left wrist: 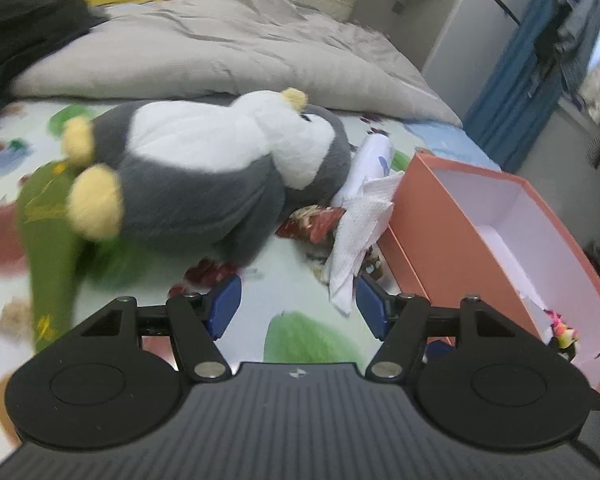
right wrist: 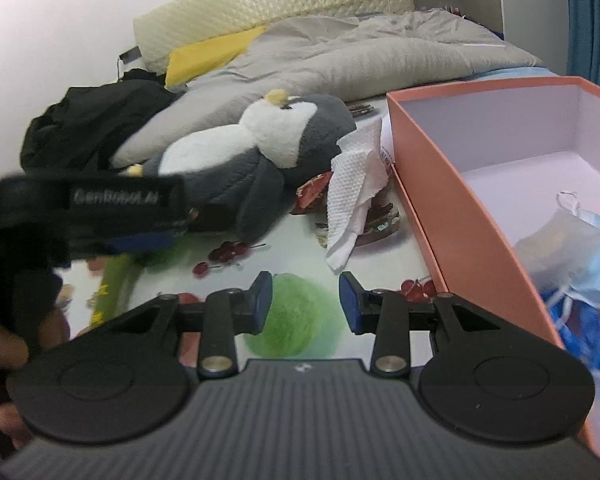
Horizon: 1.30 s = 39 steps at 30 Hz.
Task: Organize soft objects
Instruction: 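Move both tools toward the white tissue and red wrapper beside the penguin, then grasp the white tissue with the right tool while the left tool grasps the red wrapper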
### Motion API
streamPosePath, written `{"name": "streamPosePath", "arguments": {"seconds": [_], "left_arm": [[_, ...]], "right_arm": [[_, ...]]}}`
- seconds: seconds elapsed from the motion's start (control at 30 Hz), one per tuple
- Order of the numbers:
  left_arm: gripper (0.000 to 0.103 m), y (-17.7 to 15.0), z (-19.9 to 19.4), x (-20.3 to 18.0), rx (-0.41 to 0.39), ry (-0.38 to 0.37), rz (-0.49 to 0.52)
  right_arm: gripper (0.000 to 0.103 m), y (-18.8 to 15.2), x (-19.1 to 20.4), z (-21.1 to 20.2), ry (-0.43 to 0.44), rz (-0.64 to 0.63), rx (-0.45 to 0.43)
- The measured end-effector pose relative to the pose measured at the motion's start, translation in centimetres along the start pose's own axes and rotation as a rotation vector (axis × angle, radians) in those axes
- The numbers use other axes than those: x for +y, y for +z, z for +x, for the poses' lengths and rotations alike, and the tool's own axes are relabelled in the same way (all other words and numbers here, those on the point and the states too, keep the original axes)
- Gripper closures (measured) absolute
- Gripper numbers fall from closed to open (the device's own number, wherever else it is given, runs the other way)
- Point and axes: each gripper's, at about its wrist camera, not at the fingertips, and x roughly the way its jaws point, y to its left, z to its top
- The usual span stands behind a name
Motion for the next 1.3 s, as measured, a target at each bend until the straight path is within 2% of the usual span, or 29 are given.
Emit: {"name": "streamPosePath", "arguments": {"seconds": [0.33, 0.57, 0.7, 0.9, 0.97, 1.07, 1.3], "left_arm": [[0.034, 3.5, 7.7, -2.3, 0.088, 0.001, 0.229], [0.035, 4.9, 11.2, -3.2, 0.133, -0.001, 0.321], [0.036, 5.2, 12.8, -4.0, 0.147, 0.022, 0.406], [0.046, 5.0, 14.8, -4.7, 0.187, 0.068, 0.509], [0.052, 5.0, 15.4, -4.7, 0.196, 0.075, 0.517], [0.054, 5.2, 16.1, -4.5, 0.196, 0.072, 0.516], [0.066, 5.3, 16.7, -4.6, 0.159, 0.073, 0.519]], "right_arm": [[0.063, 0.5, -1.4, 6.3, -0.029, -0.001, 0.047], [0.063, 1.4, -1.8, 8.9, -0.054, -0.025, 0.026], [0.063, 1.7, -1.8, 10.1, -0.069, -0.041, 0.017], [0.063, 2.1, -2.0, 11.8, -0.077, -0.054, 0.017], [0.063, 2.0, -2.1, 12.2, -0.068, -0.054, 0.022], [0.064, 2.0, -2.2, 12.7, -0.074, -0.066, 0.015], [0.088, 1.9, -2.0, 12.6, -0.085, -0.077, 0.011]]}}
